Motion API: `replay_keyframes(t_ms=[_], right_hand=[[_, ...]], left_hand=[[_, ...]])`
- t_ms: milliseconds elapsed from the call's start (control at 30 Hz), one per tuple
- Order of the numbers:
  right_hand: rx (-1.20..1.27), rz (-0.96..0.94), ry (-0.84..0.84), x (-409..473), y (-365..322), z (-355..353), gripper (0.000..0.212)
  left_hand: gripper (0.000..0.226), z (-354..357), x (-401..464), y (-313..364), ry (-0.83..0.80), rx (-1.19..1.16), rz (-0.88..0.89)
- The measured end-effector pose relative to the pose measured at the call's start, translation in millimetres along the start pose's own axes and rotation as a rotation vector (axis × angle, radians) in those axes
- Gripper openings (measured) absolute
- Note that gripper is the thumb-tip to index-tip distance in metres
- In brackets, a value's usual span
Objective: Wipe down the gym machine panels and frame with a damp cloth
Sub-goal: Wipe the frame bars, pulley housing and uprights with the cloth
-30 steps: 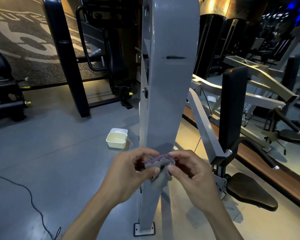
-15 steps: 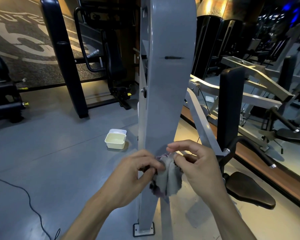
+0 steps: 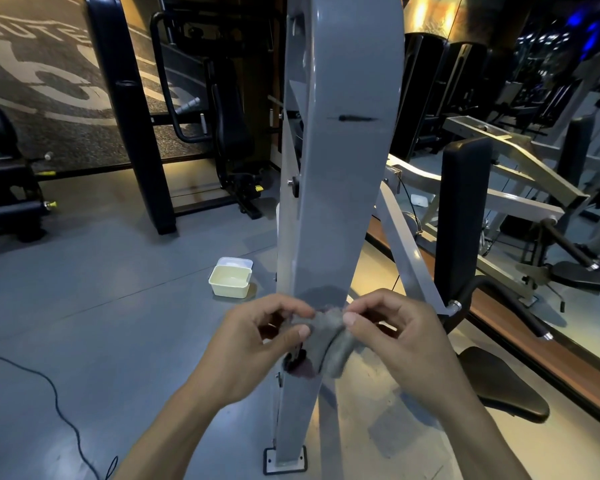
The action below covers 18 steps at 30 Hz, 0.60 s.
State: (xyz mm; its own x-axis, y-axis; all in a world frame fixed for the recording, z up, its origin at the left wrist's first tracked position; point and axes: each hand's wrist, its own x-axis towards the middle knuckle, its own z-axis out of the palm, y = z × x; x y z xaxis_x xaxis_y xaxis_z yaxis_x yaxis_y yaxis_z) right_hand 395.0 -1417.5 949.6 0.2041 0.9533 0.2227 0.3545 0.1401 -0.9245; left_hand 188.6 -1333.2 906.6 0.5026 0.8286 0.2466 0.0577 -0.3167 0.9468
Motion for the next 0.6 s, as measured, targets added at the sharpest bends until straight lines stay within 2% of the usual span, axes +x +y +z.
replay_keyframes(t_ms=[100, 233, 333, 400, 500, 533, 567, 600], right_hand=[[-0.071, 0.015, 0.016, 2, 9, -2, 0.02], [-0.086, -0.016, 0.042, 6, 13, -13, 0.034], [-0.152, 0.003, -0.023, 6, 17, -24, 0.037], [-0.214, 0.079, -0.119, 3, 23, -29, 0.036], [-0.529, 0.209, -0.443, -1, 30, -32, 0.031], [-0.636, 0.188, -0.452, 0, 31, -30, 0.032], [-0.662, 0.151, -0.391, 3, 30, -27, 0.034], [-0.586, 0.123, -0.307, 7, 27, -23, 0.036]], left_hand=[[0.02, -5, 2, 1, -0.014, -0.064, -0.043], [0.008, -9, 4, 3, 0.058, -0.116, -0.039], [0.018, -13, 6, 3, 0.107, -0.093, -0.017], [0.025, -15, 9, 6, 0.107, -0.098, 0.0], [0.033, -16, 12, 16, 0.034, -0.047, 0.024], [0.036, -15, 14, 20, -0.006, -0.005, 0.034], [0.036, -15, 16, 24, -0.051, 0.037, 0.048], [0.036, -15, 18, 28, -0.097, 0.07, 0.063]])
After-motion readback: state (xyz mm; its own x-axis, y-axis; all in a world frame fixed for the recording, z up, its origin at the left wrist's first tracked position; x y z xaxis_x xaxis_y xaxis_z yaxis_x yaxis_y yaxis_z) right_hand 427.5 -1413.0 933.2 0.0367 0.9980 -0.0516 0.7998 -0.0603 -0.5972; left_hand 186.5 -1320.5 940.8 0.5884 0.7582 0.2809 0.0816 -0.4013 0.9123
